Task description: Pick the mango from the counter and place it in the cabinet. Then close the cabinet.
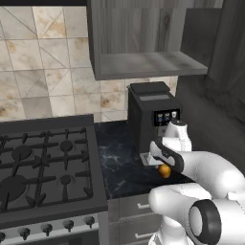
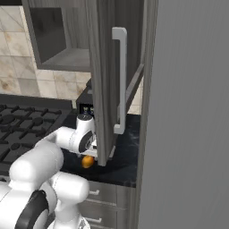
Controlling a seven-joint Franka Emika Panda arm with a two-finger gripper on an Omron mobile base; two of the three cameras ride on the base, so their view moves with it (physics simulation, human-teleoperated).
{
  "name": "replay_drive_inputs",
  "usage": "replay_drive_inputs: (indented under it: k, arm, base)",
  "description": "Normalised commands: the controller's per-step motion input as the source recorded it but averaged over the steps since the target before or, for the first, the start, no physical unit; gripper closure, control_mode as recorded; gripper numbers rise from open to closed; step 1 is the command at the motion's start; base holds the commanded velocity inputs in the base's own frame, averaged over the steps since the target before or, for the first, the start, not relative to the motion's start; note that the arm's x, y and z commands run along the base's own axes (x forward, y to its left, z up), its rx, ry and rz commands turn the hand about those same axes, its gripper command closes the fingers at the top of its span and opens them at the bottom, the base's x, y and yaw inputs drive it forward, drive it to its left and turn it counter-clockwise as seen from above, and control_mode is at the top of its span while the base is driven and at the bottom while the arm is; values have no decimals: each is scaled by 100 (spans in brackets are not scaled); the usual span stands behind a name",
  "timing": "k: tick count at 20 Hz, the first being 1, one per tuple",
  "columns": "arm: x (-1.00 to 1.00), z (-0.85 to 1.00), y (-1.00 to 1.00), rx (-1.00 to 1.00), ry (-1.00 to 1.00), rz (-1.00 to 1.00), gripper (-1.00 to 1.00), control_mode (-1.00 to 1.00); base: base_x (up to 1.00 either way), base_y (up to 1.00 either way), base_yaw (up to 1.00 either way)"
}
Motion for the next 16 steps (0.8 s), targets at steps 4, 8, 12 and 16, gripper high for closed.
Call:
replay_drive_inputs:
  k: [4,8,12,16]
  arm:
    - [0,-43,0,-1,0,-3,-100,-100]
    - [0,-47,1,-2,0,-5,-100,-100]
    - [-2,-53,11,0,1,-6,-100,-100]
    - [-32,-66,25,0,11,-11,100,-100]
  base:
    - [0,0,0]
    - [0,0,0]
    - [0,0,0]
    - [0,0,0]
